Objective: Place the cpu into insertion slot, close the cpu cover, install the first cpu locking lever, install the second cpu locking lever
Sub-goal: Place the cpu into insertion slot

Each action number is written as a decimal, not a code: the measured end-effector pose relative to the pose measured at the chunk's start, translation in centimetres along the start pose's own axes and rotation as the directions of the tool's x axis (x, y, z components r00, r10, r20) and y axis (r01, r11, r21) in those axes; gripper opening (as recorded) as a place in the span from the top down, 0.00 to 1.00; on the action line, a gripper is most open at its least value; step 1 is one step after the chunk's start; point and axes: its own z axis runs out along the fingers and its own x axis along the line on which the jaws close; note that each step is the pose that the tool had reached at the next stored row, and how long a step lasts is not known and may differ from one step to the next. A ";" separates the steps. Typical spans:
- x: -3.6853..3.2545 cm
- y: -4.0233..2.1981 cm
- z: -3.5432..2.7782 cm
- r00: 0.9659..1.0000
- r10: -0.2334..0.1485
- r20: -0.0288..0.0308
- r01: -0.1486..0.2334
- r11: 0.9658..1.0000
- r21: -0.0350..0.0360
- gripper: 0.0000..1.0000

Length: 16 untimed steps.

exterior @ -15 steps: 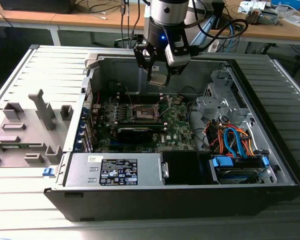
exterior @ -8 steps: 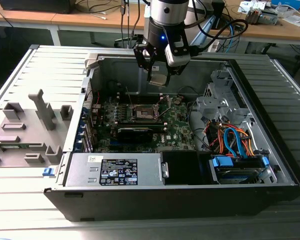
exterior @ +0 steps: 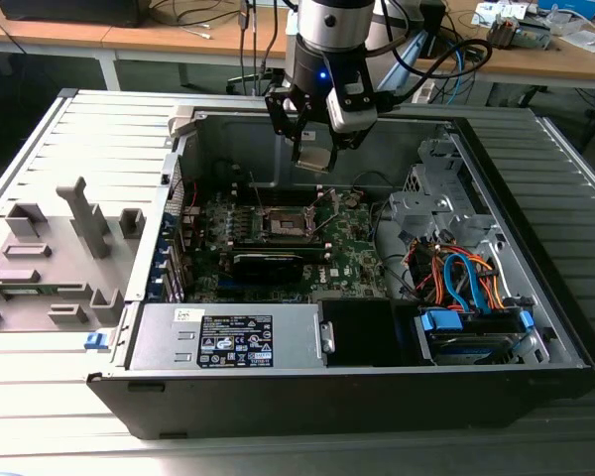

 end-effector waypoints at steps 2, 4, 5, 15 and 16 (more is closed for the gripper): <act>0.00 0.00 0.01 1.000 0.001 0.000 -0.001 1.000 0.000 0.46; 0.00 0.00 0.02 1.000 0.002 0.000 -0.002 1.000 0.000 0.46; 0.00 0.00 0.02 1.000 0.003 0.000 -0.003 1.000 0.000 0.46; 0.00 -0.01 0.09 1.000 0.010 0.001 -0.010 1.000 0.000 0.46; 0.00 -0.01 0.10 1.000 0.011 0.001 -0.011 1.000 0.000 0.46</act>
